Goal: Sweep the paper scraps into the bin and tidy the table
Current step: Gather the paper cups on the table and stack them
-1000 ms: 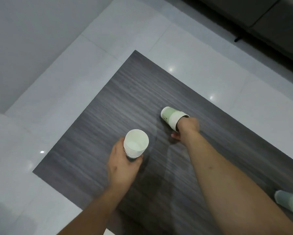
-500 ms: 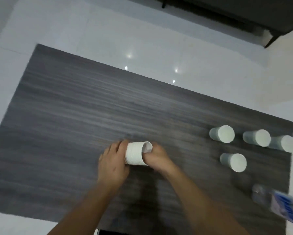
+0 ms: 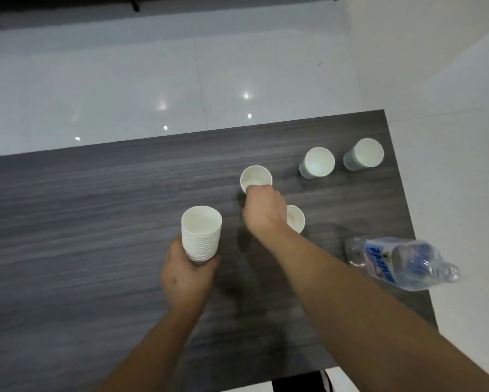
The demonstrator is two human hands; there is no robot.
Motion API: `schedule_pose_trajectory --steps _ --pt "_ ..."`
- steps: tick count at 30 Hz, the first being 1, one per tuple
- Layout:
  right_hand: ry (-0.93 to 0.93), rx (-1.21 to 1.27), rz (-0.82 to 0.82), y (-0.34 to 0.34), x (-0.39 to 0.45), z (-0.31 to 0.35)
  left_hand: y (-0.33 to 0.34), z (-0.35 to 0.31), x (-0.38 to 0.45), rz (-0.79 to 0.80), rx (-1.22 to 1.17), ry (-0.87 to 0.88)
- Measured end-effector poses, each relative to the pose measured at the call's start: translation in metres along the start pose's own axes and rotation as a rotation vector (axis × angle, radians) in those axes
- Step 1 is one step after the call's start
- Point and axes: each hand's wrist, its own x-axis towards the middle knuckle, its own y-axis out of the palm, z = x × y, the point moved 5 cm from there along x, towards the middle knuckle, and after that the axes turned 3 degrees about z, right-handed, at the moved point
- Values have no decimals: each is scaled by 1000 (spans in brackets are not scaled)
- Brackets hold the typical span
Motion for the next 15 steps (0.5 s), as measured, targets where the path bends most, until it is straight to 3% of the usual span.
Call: schedule_pose_trajectory --steps 4,6,11,15 --pt "-108 117 -411 -27 -65 -43 23 -15 -12 -1 26 -35" --pt "-111 87 -499 -28 -97 -72 35 -27 -16 -22 10 -50" --pt "-41 -139 -30 18 -89 -102 67 -51 -14 -27 -4 -24" --pt "-105 -115 140 37 -48 -100 81 -59 -3 -28 20 6"
